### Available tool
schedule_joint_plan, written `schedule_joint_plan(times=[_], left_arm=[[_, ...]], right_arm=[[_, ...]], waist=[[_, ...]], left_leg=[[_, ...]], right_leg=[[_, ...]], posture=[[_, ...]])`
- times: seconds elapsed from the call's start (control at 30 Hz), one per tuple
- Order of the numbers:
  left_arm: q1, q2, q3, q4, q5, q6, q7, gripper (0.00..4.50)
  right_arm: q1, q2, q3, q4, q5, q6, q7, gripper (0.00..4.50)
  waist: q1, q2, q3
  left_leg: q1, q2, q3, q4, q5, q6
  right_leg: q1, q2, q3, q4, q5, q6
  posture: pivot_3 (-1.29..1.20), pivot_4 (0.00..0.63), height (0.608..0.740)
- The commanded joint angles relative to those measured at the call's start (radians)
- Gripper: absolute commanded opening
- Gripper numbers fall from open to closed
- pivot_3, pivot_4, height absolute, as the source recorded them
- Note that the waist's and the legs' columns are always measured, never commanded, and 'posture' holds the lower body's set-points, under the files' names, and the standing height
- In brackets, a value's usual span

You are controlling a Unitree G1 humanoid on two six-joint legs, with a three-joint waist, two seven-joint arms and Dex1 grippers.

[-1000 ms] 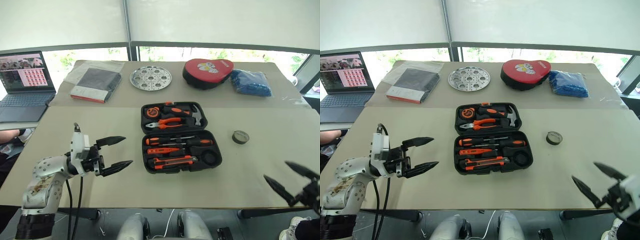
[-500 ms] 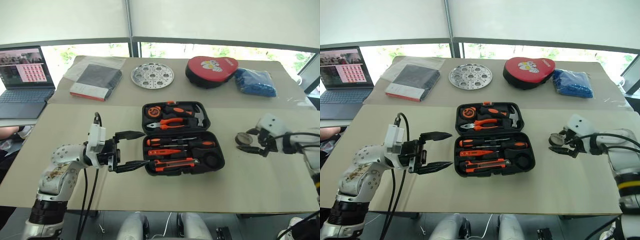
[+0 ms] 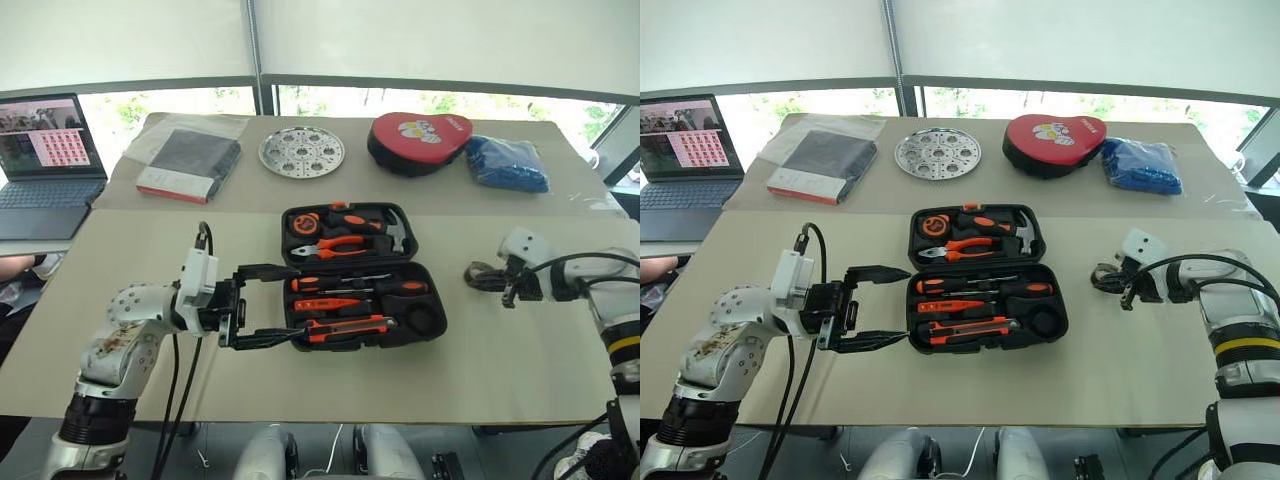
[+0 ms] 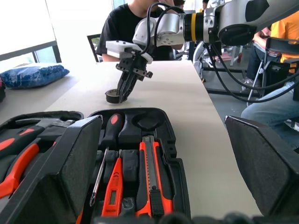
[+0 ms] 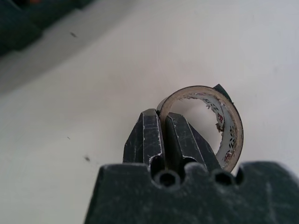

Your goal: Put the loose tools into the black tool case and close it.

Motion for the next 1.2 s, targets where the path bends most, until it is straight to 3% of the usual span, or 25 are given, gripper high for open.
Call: schedule_joint_plan(times=[0.03, 0.17, 0.33, 0.6, 0.77, 0.93, 1.07, 1.1, 1.17, 1.2], left_arm=[[0.042, 0.034, 0.046, 0.021, 0.028, -0.075, -0.034, 4.5], [0.104, 0.06, 0.066, 0.062, 0.056, -0.135, -0.061, 4.5], [0.159, 0.072, 0.086, 0.067, 0.069, -0.155, -0.046, 4.5], [0.166, 0.074, 0.088, 0.054, 0.07, -0.155, -0.009, 4.5], [0.156, 0.077, 0.097, 0.059, 0.065, -0.133, 0.029, 4.5], [0.14, 0.07, 0.124, 0.091, 0.068, -0.116, 0.092, 4.5], [0.118, 0.077, 0.124, 0.133, 0.108, -0.049, 0.194, 4.5], [0.104, 0.069, 0.124, 0.151, 0.119, -0.021, 0.238, 3.98], [0.087, 0.059, 0.122, 0.166, 0.122, 0.017, 0.28, 3.54], [0.075, 0.055, 0.114, 0.174, 0.136, 0.025, 0.301, 3.1]], right_arm=[[0.036, -0.045, -0.074, -0.419, 0.253, 0.295, 0.095, 0.05], [0.138, -0.09, -0.038, -0.716, 0.354, 0.558, 0.064, 0.05], [0.201, -0.079, 0.043, -0.75, 0.239, 0.588, -0.064, 0.05], [0.223, -0.089, 0.101, -0.735, 0.164, 0.581, -0.111, 0.05], [0.204, -0.111, 0.105, -0.751, 0.151, 0.567, -0.084, 1.71], [0.163, -0.116, -0.003, -0.723, 0.308, 0.568, 0.046, 3.4], [0.164, -0.094, -0.134, -0.591, 0.387, 0.48, 0.098, 3.4], [0.158, -0.061, -0.172, -0.528, 0.392, 0.448, 0.07, 3.44], [0.15, -0.02, -0.205, -0.449, 0.385, 0.399, 0.039, 3.44], [0.147, -0.002, -0.206, -0.4, 0.349, 0.349, 0.011, 3.44]], waist=[[-0.005, 0.002, 0.001], [-0.006, 0.001, 0.001], [0.006, -0.001, 0.002], [0.011, -0.001, 0.002], [0.013, -0.001, 0.002], [0.012, -0.001, 0.002], [0.013, -0.002, 0.002], [0.014, -0.002, 0.002], [0.013, -0.003, 0.002], [0.012, -0.003, 0.002]], left_leg=[[0.0, 0.0, 0.0, 0.0, 0.0, 0.0], [0.0, 0.003, -0.002, -0.001, -0.001, -0.001], [0.0, -0.001, -0.001, -0.001, -0.006, 0.007], [-0.002, -0.003, -0.001, 0.0, -0.003, 0.001], [-0.002, -0.003, -0.001, 0.002, -0.003, 0.002], [-0.002, -0.002, -0.001, 0.002, -0.004, 0.003], [-0.002, -0.003, -0.001, 0.002, -0.005, 0.005], [-0.002, -0.003, -0.001, 0.002, -0.006, 0.007], [0.0, -0.003, -0.001, 0.002, -0.007, 0.009], [0.0, -0.003, -0.001, 0.002, -0.007, 0.009]], right_leg=[[0.0, 0.0, 0.0, 0.0, 0.0, 0.0], [-0.001, 0.0, -0.003, 0.001, 0.0, -0.001], [-0.002, -0.012, -0.004, 0.001, 0.0, -0.002], [-0.003, -0.008, -0.005, 0.001, 0.001, -0.001], [-0.002, -0.008, -0.006, 0.001, 0.001, -0.001], [-0.002, -0.007, -0.006, 0.001, 0.001, -0.001], [-0.001, -0.007, -0.006, 0.001, 0.001, -0.001], [0.0, -0.007, -0.007, 0.0, 0.001, 0.0], [0.002, -0.007, -0.007, 0.0, 0.001, 0.0], [0.002, -0.007, -0.007, 0.0, 0.001, 0.0]], posture=[[0.0, 0.15, 0.74], [0.0, 0.15, 0.74], [0.0, 0.15, 0.74], [0.0, 0.15, 0.74], [0.0, 0.15, 0.74], [0.0, 0.15, 0.74], [0.0, 0.15, 0.74], [0.0, 0.15, 0.74], [0.0, 0.15, 0.74], [0.0, 0.15, 0.74]])
